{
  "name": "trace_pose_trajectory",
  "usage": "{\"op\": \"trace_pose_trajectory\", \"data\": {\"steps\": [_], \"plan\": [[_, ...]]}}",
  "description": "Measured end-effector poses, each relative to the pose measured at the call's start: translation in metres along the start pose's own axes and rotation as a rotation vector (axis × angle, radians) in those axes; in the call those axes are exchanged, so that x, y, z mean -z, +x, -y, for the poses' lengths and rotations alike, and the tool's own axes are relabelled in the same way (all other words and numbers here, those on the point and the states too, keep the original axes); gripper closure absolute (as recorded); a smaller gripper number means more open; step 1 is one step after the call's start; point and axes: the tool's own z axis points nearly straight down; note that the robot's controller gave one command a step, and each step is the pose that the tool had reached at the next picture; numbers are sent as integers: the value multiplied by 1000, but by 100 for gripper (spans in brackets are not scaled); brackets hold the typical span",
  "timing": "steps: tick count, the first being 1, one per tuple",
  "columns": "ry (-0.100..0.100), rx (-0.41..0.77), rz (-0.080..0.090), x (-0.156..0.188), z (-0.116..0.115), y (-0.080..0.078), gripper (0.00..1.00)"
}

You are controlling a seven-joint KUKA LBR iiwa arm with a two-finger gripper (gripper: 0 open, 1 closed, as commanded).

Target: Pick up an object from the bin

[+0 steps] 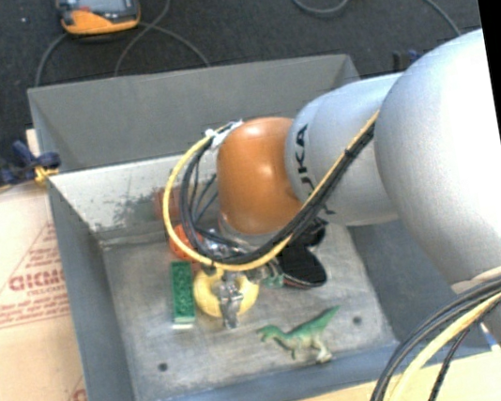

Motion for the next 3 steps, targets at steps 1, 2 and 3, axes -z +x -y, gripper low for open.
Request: {"op": "trace_pose_trajectory", "data": {"steps": [1,2,3], "plan": [[0,0,0,0,0,0,100],[-7,21,-17,-1,3,-16,100],[-9,-7,-17,102,16,3,100]]}}
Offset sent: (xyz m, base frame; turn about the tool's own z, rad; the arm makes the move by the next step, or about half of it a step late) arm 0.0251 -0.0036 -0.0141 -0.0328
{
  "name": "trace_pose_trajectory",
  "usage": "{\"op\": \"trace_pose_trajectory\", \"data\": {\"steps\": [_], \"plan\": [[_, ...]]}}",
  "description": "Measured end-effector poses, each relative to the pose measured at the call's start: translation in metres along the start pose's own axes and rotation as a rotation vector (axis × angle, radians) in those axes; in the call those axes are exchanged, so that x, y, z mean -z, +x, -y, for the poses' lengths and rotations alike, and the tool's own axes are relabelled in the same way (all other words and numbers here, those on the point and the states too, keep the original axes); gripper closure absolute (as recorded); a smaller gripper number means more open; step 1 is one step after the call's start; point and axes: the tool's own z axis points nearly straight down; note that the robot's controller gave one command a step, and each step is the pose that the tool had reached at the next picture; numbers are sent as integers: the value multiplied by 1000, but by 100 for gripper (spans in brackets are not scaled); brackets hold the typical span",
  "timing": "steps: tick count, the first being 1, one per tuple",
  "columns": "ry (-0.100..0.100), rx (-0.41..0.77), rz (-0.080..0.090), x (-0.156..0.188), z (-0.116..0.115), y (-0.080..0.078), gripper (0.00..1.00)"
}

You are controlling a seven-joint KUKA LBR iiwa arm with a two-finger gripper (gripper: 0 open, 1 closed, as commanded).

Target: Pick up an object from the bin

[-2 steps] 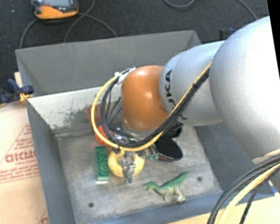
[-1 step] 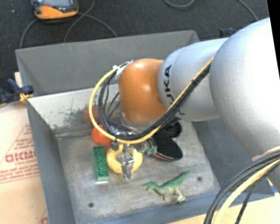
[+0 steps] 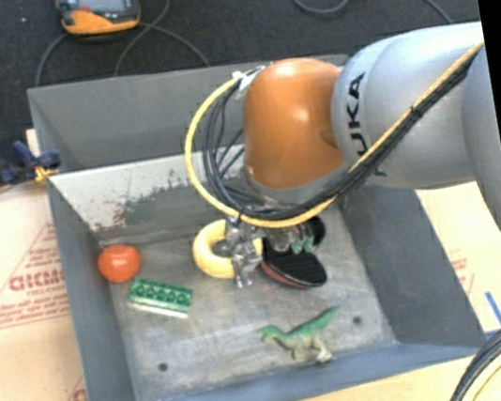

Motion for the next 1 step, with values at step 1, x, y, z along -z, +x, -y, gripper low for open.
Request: {"op": "trace_pose_trajectory", "data": {"steps": [1], "plan": [[0,-1,0,0,0,0,100]]}}
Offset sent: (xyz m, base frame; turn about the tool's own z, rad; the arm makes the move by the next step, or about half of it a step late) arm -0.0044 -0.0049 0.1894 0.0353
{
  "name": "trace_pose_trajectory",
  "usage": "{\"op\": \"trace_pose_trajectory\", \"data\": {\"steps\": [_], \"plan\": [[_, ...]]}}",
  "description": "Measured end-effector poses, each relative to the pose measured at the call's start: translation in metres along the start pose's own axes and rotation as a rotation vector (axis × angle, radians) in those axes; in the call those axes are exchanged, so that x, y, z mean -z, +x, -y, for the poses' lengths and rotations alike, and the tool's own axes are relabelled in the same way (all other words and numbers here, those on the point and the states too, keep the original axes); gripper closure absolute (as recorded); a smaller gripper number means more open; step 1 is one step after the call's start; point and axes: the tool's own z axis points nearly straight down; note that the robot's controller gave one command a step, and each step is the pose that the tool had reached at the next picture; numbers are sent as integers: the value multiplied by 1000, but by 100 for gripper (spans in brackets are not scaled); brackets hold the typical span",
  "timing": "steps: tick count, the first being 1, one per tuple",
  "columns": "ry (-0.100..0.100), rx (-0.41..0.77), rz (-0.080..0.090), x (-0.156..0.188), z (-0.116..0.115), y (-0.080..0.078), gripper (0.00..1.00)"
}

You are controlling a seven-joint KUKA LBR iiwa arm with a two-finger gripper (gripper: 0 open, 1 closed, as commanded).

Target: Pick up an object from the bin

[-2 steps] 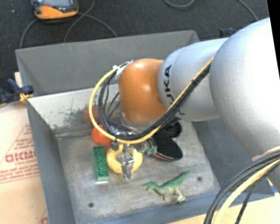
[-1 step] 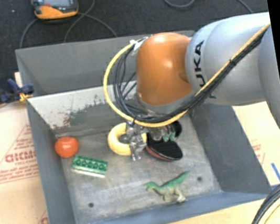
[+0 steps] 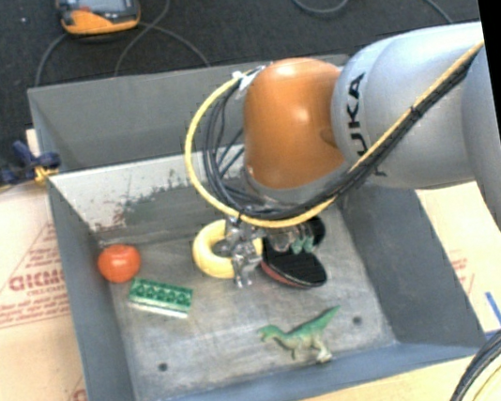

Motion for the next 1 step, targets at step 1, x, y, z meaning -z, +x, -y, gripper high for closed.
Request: {"op": "trace_pose_trajectory", "data": {"steps": [1], "plan": [[1,-30,11,196,4,3,100]]}}
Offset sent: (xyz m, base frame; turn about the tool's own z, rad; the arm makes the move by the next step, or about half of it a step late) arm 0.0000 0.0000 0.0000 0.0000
